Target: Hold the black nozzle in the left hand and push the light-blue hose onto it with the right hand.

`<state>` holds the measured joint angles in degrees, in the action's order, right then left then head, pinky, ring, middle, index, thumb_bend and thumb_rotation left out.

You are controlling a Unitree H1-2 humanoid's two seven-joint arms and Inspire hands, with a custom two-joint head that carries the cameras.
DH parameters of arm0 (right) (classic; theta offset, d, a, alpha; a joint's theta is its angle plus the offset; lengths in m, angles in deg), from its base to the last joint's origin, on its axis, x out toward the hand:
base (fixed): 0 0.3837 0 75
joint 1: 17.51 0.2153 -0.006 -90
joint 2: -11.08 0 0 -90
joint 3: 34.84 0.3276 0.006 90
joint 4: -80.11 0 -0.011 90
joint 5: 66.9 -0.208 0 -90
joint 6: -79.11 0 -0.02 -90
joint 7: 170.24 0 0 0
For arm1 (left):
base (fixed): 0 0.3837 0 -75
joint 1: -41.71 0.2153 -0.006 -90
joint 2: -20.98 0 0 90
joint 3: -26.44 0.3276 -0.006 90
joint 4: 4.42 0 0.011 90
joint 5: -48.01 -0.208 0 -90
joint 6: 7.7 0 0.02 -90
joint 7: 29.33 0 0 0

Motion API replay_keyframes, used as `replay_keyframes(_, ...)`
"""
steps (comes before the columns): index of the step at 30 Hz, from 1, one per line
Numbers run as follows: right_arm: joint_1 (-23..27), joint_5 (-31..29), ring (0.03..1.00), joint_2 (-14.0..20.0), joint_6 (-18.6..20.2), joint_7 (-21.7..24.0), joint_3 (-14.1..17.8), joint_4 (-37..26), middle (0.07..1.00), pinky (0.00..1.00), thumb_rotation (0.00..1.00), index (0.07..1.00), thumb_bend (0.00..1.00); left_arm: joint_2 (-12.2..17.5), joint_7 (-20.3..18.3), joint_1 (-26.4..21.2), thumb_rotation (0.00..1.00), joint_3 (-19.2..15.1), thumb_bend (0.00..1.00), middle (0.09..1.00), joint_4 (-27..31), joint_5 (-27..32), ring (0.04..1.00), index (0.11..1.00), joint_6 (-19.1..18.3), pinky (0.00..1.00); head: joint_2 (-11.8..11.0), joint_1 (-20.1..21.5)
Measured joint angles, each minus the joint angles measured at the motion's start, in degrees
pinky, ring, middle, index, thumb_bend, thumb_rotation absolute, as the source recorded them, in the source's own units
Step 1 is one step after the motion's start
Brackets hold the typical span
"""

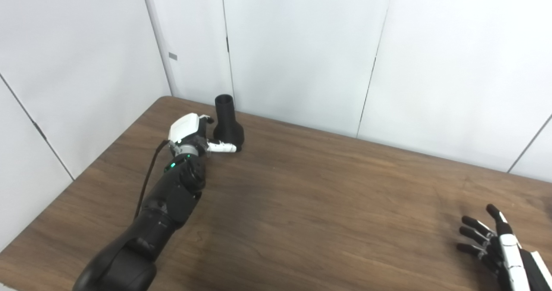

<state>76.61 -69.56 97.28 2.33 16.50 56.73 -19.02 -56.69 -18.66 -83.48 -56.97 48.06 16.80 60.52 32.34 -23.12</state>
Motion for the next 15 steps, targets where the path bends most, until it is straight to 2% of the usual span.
replay_keyframes(7, -0.19, -0.08, 0.815, -0.01, -0.1, 0.0, -0.04, -0.08, 0.824, 0.7, 1.0, 0.973, 0.33, -0.58, 2.14, -0.46, 0.32, 0.31, 1.0, 0.849, -1.82, 0.11, 0.909, 0.788, 0.99, 1.0, 0.44, 0.0)
replay_keyframes(15, -0.21, -0.05, 0.806, 0.0, 0.13, 0.0, -0.02, -0.22, 0.812, 0.69, 1.0, 0.971, 0.33, -0.7, 2.32, -1.23, 0.28, 1.16, 1.0, 0.81, -2.07, 0.13, 0.889, 0.767, 0.97, 1.0, 0.7, 0.18)
